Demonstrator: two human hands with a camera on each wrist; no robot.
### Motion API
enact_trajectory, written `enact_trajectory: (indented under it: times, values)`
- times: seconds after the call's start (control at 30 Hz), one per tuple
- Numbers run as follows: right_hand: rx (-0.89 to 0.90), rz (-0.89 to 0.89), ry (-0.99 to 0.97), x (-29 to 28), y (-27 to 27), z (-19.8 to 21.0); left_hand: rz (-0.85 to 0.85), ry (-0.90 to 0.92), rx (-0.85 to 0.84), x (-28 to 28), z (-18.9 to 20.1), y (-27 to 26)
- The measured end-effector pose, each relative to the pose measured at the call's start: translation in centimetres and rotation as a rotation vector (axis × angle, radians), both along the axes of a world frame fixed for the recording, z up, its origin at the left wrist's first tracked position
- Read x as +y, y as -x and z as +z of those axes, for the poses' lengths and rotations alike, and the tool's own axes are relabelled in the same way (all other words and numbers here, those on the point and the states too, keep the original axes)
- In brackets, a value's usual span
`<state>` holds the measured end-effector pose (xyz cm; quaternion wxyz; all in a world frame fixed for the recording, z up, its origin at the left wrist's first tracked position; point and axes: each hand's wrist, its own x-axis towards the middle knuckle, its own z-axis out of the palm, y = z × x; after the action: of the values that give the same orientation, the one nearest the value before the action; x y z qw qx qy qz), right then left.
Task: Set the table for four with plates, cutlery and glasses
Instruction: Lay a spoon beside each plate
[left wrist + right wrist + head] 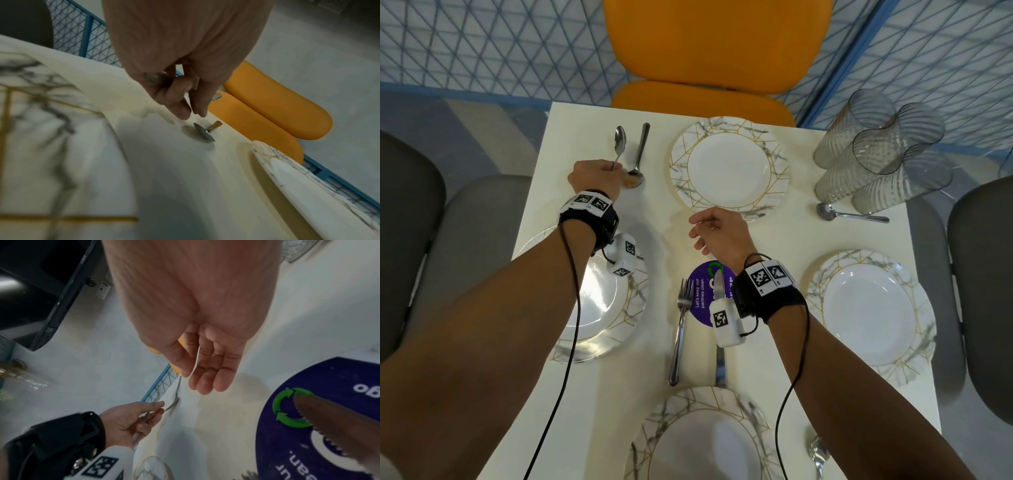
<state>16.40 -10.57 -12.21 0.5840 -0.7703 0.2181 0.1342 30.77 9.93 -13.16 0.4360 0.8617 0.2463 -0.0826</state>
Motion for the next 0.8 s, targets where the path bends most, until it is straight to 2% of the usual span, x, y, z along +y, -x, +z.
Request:
enact_trajectory:
  times: [0.17, 0.33, 0.6, 0.8]
  values:
    - [-0.044, 0.004, 0.001, 0.7, -0.3, 1.5, -0.056, 0.018, -0.143, 0.0, 1.7, 1.8]
    - [-0.166, -0.029, 0.026, 1.8, -1.2, 4.3, -0.148, 0.041, -0.225, -0.7, 4.6, 5.4]
    - [-0.302, -0.054, 0.129, 3.9, 0.1, 8.8, -0.349, 0.142, -0.269, -0.9, 8.0, 13.8]
    - [-0.386, -0.089, 0.194, 5.5, 4.4, 9.2, -0.454, 0.223, -0.226, 1.9, 8.4, 18.8]
